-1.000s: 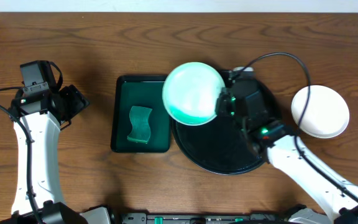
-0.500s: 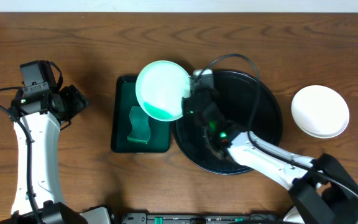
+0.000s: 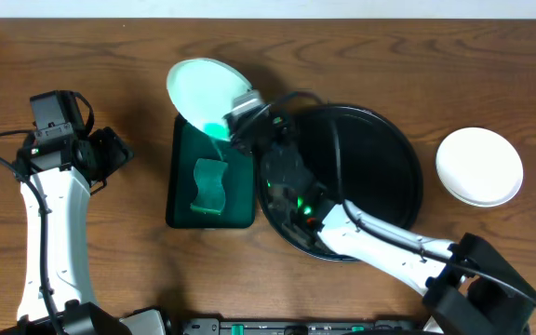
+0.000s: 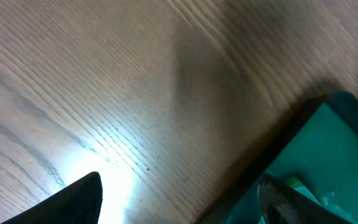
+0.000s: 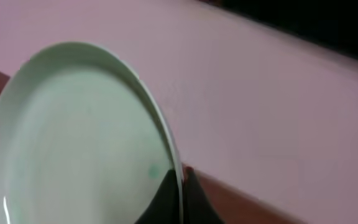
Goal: Clean dirty plates on tray and stack at the side
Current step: 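Lift the plate and swing it left over the green tray, then hold the plate tilted over the green tray to drain water, then carry the plate right and lower it onto the plate stack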
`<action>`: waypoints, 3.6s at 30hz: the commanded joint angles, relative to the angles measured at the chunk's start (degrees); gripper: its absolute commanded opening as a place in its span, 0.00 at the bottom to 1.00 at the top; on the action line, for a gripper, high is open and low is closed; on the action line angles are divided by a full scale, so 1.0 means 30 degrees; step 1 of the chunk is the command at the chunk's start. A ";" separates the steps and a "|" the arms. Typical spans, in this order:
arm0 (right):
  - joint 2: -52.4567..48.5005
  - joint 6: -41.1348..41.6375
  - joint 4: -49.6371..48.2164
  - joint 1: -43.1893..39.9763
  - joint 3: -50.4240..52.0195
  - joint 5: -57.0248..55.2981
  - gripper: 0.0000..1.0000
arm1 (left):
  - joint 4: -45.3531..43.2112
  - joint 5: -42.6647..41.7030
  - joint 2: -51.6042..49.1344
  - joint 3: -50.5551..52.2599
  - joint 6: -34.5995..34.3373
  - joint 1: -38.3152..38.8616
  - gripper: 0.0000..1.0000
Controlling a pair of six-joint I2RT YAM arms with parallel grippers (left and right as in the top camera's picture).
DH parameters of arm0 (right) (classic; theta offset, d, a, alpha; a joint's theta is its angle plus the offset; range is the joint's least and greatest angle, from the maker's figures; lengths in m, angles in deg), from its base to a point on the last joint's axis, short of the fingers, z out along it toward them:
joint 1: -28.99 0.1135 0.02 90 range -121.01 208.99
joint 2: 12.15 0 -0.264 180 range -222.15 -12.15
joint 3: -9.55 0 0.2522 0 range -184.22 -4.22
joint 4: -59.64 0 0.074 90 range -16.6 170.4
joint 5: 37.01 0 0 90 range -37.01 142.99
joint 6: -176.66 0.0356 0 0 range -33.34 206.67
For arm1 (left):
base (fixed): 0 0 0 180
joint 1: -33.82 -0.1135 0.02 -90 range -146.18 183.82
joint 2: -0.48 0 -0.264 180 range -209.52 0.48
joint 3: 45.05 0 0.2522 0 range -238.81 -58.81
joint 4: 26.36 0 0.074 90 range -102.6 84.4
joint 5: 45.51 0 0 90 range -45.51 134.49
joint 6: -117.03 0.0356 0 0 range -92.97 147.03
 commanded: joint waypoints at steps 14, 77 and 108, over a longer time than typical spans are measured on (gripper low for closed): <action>0.0051 -1.5686 -0.4095 0.3031 -0.0335 0.0204 0.01 | 0.0051 0.0102 0.0073 -0.0284 -0.0029 -0.0080 0.80; 0.0051 -1.3930 -0.5100 0.3388 -0.0335 -0.2470 0.01 | 0.0051 0.0109 0.0066 -0.0284 -0.0022 -0.0080 0.80; 0.0138 1.2080 0.8655 -0.1078 -0.0335 0.0678 0.01 | 0.0051 0.0102 0.0073 -0.0284 -0.0029 -0.0080 0.80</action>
